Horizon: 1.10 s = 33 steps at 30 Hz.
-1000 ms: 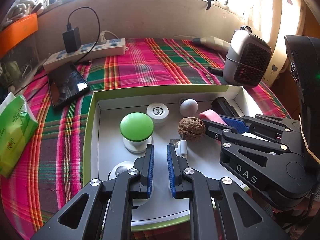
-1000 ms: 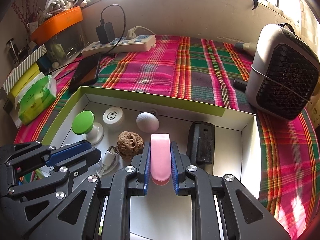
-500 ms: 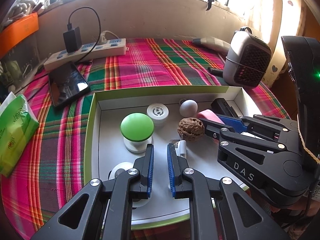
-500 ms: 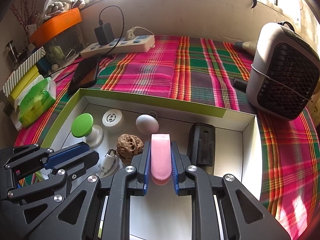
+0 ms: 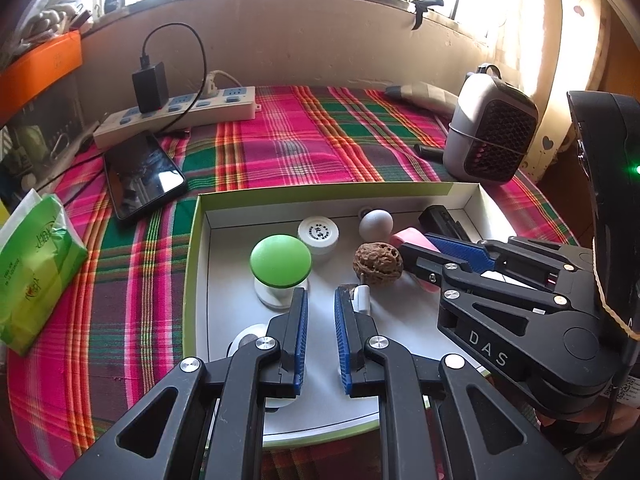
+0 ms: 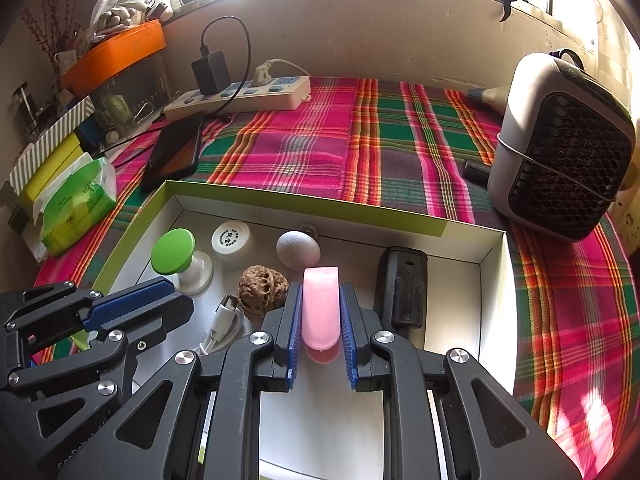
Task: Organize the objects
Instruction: 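Open the left tool to drop the cable while the right tool releases the pink clip, then withdraw both tools from the box back toward the items on the table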
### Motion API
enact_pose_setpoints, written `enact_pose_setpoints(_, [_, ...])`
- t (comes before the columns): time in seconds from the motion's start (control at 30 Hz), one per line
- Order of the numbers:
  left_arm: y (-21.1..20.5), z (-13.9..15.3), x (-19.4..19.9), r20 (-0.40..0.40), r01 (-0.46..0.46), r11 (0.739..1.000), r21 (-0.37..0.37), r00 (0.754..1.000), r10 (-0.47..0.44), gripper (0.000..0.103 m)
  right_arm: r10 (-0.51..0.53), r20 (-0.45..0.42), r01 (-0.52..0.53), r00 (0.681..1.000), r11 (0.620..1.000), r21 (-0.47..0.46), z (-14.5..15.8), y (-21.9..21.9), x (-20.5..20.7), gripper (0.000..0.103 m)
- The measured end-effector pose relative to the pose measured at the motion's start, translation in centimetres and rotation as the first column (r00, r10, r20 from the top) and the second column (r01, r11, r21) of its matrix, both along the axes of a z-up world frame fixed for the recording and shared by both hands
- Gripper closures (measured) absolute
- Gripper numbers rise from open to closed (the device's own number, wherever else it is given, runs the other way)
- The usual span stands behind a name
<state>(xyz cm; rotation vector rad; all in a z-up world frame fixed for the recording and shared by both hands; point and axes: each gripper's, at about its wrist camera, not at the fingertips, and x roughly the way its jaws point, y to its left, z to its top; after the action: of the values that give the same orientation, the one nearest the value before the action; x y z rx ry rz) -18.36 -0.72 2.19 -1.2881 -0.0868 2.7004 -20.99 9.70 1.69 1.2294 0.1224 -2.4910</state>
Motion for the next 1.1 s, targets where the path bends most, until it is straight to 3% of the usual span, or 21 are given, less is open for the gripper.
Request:
enact_pose_setpoints(0.2, [0.0,0.3,0.4,-0.012,-0.004,1.000,-0.021,1.000,0.004,0.090,0.000,-0.010,0.000,1.000,1.000,-0.001,0.3,0.1,0.4,0.084])
enact_pose_setpoints(0.37, [-0.2,0.6,0.9,-0.021,-0.008,1.000,-0.022,1.000,0.007,0.089,-0.003,-0.017,0.003,1.000,1.000,-0.012,0.6,0.3,0.8,0.073])
enact_pose_setpoints(1.1, [-0.6,1.9,3.4,-0.072,-0.022,0.999,-0.034,0.997,0.020,0.088,-0.020,-0.057,0.017,0.998,0.999,-0.041,1.9,0.6,4.0,0.072])
